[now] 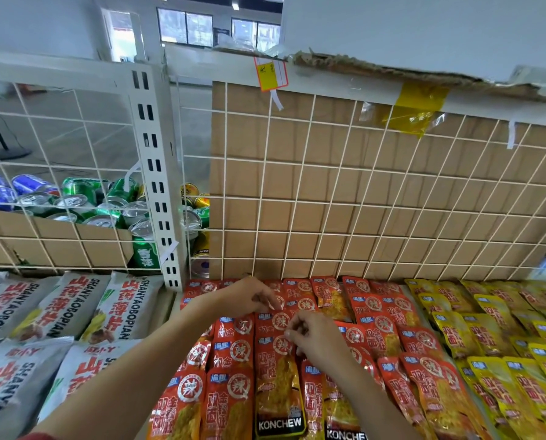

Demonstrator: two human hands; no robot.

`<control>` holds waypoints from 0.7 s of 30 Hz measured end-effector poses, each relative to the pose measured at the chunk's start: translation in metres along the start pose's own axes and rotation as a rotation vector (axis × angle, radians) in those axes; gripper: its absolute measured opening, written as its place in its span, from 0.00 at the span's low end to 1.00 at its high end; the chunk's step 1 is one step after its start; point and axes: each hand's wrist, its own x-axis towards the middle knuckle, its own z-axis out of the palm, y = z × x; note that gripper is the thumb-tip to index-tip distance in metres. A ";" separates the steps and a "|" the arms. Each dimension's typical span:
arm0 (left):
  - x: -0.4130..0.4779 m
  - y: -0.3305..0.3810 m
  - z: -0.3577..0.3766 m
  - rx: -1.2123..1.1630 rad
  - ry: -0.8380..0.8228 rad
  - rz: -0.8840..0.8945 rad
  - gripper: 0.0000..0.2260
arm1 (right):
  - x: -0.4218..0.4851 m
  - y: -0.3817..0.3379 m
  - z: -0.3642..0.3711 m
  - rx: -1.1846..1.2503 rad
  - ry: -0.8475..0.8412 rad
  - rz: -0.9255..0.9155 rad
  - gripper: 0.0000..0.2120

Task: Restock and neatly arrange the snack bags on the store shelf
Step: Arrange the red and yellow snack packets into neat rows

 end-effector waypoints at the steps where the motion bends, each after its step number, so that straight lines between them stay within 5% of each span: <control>1: 0.000 0.000 0.000 0.001 0.004 0.002 0.12 | 0.000 0.000 0.000 0.008 -0.001 0.000 0.04; 21: -0.005 0.003 0.002 0.030 0.077 -0.029 0.11 | -0.004 -0.001 -0.002 0.060 0.031 -0.022 0.03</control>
